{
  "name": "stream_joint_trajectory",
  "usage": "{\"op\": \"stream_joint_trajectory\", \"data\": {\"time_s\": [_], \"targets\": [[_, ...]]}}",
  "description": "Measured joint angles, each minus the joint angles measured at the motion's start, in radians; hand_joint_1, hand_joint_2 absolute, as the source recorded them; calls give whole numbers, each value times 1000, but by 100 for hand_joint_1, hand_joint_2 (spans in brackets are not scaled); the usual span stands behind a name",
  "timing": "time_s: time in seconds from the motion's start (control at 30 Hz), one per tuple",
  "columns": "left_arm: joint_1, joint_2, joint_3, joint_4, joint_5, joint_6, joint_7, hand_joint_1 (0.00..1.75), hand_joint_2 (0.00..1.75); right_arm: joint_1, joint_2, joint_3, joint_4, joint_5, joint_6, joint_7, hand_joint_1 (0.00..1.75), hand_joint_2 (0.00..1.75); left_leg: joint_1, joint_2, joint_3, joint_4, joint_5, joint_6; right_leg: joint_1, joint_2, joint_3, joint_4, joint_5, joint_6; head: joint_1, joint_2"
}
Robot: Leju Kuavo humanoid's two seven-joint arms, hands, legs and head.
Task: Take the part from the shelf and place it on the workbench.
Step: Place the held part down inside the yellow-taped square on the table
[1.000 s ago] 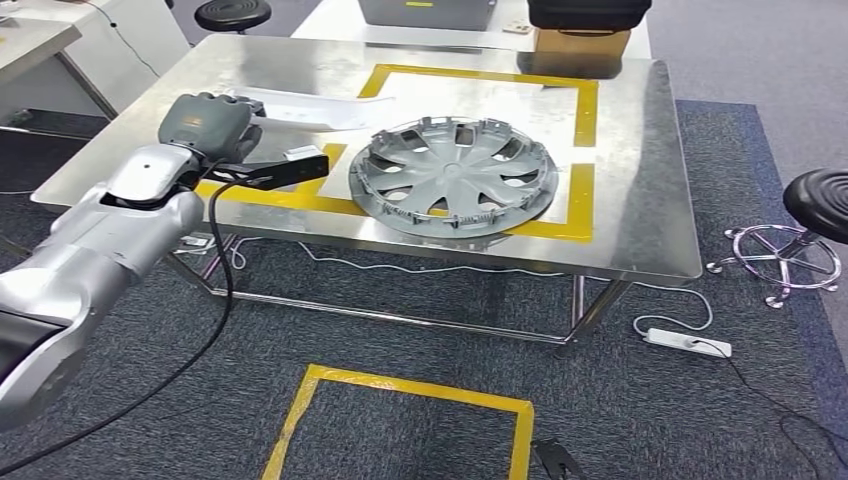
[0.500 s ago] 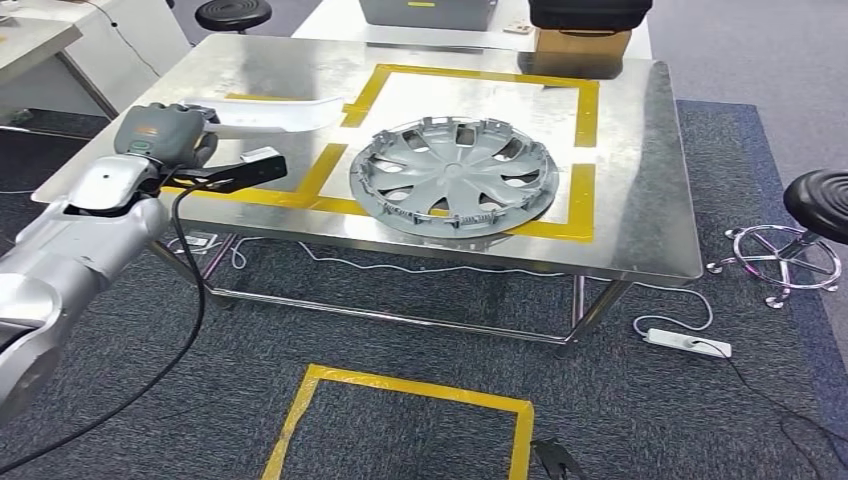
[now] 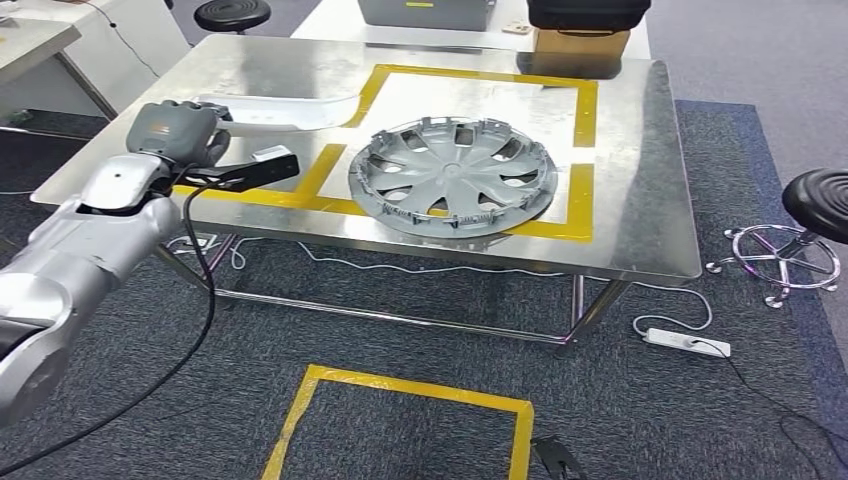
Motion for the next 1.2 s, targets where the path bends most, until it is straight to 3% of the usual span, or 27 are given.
{"op": "stream_joint_trajectory", "data": {"time_s": [0.17,0.37,0.5,0.57,0.63,0.7,0.73,0.8,0.83,0.9,0.97,1.03,1.1,1.17,1.2], "targets": [[-1,-2,0,0,-6,0,1,175,175,-1,0,0,0,0,0,0,0,175,0,0,0,1,0,0,0,0,0,0,0,0,0,0],[-2,-2,1,0,-12,2,6,175,175,0,1,0,0,1,2,0,0,175,-2,0,-5,14,-6,15,-3,1,1,0,1,7,0,0],[-3,0,2,0,-13,4,6,175,175,0,1,0,0,2,1,0,0,175,0,2,-1,5,-1,25,-3,0,-2,-1,0,20,0,0],[-5,-1,2,-1,-16,5,7,175,175,0,1,0,0,1,1,-1,0,175,5,5,10,-8,4,31,-3,-4,-30,54,-28,27,3,0],[-6,-2,2,-1,-19,5,8,175,175,2,1,0,0,1,1,-1,0,175,6,8,18,-10,-1,34,-8,-8,-95,187,-79,37,4,0],[-2,-2,2,-1,-22,5,9,175,175,5,1,0,0,1,1,-1,0,175,9,8,27,-9,-10,31,-15,-12,-147,278,-96,51,4,0],[0,-3,2,-1,-23,5,10,175,175,5,1,0,0,0,1,-1,0,175,12,8,34,-9,-16,26,-21,-15,-147,270,-78,59,4,0],[1,-3,2,-1,-24,4,10,175,175,6,1,0,0,0,1,-1,0,175,22,7,50,-1,-36,11,-36,-21,-94,156,-12,79,5,0],[0,-3,2,-1,-24,4,10,175,175,6,4,0,1,0,1,-1,0,175,25,5,54,6,-48,1,-40,-22,-61,95,4,88,8,0],[-3,-2,2,-1,-24,4,10,175,175,6,8,0,3,1,1,-1,0,175,25,3,54,18,-67,-14,-42,-21,-28,43,-5,78,11,0],[-2,-3,2,-1,-26,4,11,175,175,4,8,0,3,1,1,-1,0,175,27,1,56,19,-78,-20,-36,-18,-27,52,-28,45,6,0],[-2,-5,3,-1,-27,3,11,175,175,2,7,0,2,1,1,0,0,175,31,4,51,42,-95,-22,-30,-13,-19,57,-45,24,0,0],[-2,-7,4,-2,-27,3,11,175,175,1,7,0,0,1,0,0,0,175,27,7,-14,153,-126,-20,-27,-11,-3,58,-61,9,-6,0],[3,-7,4,-2,-27,2,12,175,175,2,6,0,0,2,0,0,0,175,19,8,-128,305,-149,-15,-25,-10,18,57,-80,2,-8,0],[7,-7,4,-1,-28,1,12,175,175,3,6,0,0,2,0,0,0,175,16,8,-175,348,-139,-11,-24,-9,31,57,-91,0,-8,0]]}}
